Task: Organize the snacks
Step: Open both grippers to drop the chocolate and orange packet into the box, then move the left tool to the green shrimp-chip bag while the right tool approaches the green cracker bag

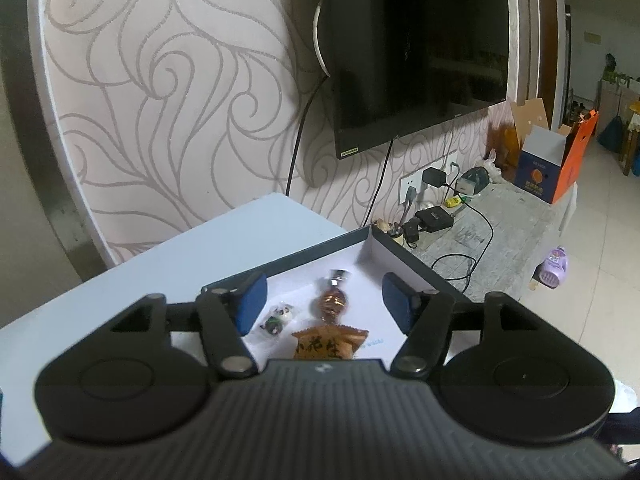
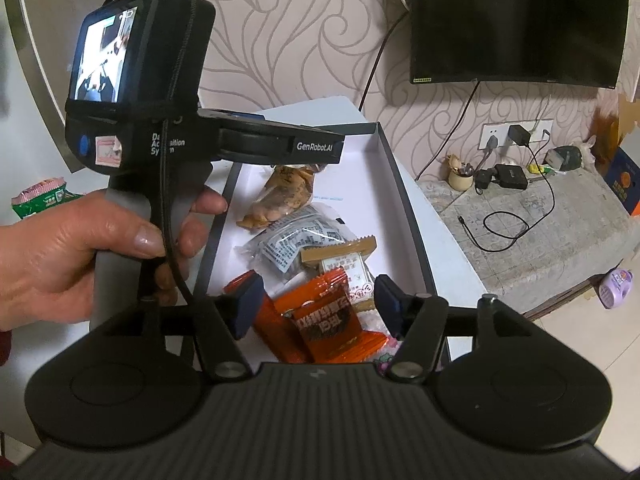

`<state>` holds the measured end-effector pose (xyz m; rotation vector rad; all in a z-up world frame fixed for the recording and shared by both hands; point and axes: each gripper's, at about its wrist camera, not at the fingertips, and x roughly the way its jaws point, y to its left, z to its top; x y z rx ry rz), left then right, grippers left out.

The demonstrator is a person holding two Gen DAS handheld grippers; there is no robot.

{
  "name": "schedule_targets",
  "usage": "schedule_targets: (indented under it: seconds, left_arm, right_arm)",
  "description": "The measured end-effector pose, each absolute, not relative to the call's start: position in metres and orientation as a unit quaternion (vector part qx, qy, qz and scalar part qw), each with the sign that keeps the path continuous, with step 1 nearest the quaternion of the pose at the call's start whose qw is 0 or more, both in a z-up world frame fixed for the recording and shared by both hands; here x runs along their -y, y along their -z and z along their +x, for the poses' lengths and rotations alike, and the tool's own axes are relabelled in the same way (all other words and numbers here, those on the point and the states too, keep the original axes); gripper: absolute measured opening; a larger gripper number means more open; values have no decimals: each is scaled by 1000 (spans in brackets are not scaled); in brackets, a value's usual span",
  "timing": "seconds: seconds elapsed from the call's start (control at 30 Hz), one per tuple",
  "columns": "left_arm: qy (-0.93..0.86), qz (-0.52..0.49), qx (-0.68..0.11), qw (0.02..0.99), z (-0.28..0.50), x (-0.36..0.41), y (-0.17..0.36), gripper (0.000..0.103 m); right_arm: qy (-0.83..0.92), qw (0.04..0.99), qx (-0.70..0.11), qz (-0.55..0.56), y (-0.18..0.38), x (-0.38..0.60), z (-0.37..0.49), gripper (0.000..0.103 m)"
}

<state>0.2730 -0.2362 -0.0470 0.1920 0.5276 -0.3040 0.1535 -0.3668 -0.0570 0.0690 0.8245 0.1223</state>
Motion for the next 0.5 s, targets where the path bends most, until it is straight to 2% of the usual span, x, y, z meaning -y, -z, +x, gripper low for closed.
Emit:
schedule_targets:
  seconds: [0.27, 0.37, 0.5]
  left_arm:
    - [139, 85, -254, 954, 252, 231, 39, 66]
    - [122, 78, -247, 958, 242, 224, 34, 72]
    - [101, 64, -237, 964, 224, 203, 25, 72]
  right_arm:
    - [-64, 917, -392, 46, 49, 367, 138, 72]
    - [-68, 918, -387, 46, 43, 367, 136, 75]
    - [-83, 921, -378, 46, 34, 364, 131, 79]
